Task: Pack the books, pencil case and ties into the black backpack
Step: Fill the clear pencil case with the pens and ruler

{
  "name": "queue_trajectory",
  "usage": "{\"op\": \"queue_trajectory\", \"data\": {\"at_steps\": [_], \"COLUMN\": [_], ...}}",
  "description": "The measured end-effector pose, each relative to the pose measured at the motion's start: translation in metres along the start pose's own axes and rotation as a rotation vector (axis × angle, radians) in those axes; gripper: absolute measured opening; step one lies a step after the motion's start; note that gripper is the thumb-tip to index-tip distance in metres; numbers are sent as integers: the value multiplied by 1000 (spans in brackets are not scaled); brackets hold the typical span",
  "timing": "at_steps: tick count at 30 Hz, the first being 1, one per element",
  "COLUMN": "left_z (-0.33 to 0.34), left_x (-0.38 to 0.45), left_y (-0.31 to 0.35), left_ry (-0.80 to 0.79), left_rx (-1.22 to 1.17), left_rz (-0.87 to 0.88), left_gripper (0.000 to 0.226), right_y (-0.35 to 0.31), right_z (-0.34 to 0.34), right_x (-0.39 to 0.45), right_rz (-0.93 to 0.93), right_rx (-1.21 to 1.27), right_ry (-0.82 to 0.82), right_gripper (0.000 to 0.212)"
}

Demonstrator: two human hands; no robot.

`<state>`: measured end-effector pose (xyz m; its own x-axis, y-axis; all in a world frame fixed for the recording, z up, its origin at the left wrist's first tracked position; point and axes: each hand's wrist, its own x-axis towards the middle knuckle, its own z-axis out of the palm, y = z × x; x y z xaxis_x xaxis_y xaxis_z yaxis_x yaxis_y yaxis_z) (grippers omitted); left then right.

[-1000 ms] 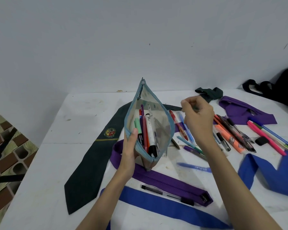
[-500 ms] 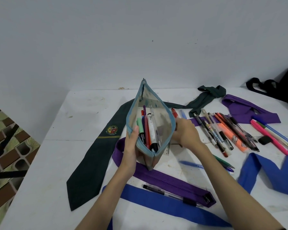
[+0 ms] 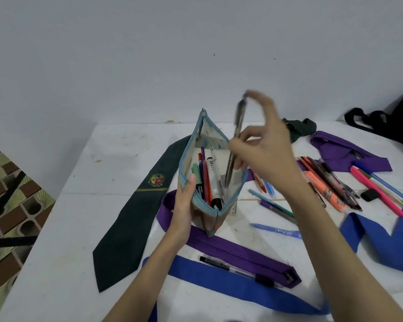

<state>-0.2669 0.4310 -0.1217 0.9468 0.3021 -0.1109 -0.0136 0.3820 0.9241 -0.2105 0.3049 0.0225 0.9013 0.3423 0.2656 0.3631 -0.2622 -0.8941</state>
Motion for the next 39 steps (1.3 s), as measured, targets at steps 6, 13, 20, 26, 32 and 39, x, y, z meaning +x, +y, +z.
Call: {"op": "queue_trajectory", "data": {"at_steps": [6, 13, 20, 26, 32, 39], "left_z": [0, 1, 1, 4, 4, 2], "left_x": [0, 1, 1, -1, 0, 1], "left_y": [1, 0, 0, 2, 1, -1], "left_ry": [-17, -6, -10, -3, 1, 1], "left_rx": [-9, -81, -79, -94, -98, -71], "left_rz": [5, -20, -27, -3, -31, -41], "left_gripper": [87, 67, 69, 48, 64, 72], "right_y": [19, 40, 100, 110, 109, 114], "right_z": [16, -14, -33, -28, -25, -26], "right_x": [-2, 10, -2, -10, -15, -11], "right_rz": [49, -23, 380, 388, 350, 334], "right_rx": [-376, -304, -891, -1009, -995, -719], "right_ry": [-369, 96, -443, -412, -434, -275], "right_gripper": [56, 7, 20, 23, 17, 13]}}
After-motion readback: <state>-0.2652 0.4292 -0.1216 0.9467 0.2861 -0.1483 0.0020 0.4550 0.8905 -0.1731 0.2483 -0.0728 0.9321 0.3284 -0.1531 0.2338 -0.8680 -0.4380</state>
